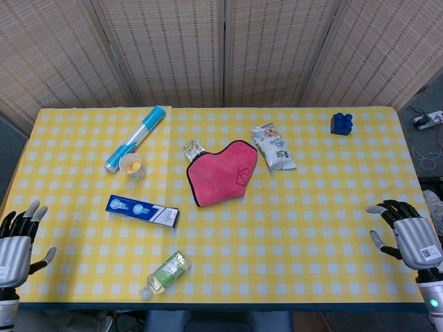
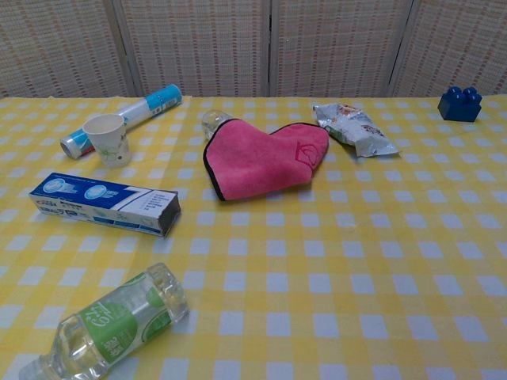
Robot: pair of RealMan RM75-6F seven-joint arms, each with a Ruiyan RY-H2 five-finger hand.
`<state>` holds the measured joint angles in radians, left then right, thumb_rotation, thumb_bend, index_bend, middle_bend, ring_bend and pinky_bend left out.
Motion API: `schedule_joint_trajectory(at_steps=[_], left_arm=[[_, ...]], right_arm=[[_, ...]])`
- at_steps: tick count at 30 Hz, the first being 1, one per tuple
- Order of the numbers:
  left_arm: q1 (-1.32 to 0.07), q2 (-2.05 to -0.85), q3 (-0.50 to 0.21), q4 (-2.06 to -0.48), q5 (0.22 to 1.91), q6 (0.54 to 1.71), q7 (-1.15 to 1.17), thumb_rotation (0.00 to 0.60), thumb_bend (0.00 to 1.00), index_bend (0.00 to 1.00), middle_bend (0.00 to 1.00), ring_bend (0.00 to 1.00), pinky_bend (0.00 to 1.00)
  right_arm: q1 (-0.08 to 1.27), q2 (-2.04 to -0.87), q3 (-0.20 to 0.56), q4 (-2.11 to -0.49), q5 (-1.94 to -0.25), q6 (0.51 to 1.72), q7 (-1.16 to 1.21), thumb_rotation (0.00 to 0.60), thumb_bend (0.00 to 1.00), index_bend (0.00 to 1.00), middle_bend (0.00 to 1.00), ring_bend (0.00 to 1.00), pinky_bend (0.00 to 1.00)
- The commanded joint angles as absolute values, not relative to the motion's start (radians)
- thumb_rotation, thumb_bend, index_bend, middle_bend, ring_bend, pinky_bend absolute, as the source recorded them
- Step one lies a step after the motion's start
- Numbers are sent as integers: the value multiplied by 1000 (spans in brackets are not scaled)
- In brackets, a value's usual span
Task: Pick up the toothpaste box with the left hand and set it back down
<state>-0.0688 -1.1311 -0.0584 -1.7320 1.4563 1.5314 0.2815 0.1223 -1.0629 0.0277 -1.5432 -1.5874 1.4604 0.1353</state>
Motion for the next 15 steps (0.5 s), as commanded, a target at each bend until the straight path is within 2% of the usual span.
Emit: schedule_joint_trajectory(at_steps=[1,15], left_arm=[[-69,-1133,-59,-1731,1455,1530,280,600,260,135,73,129,63],[-90,-1138,-70,-1721,1449,1505,273,600,260,134,73,129,63]], right_arm=[[122,-1063,28,-1543,-1587,1461,136,600,321,319,324,208,214],[117,-1058,30,-1551,-1582,1467,129,600,321,319,324,208,214]])
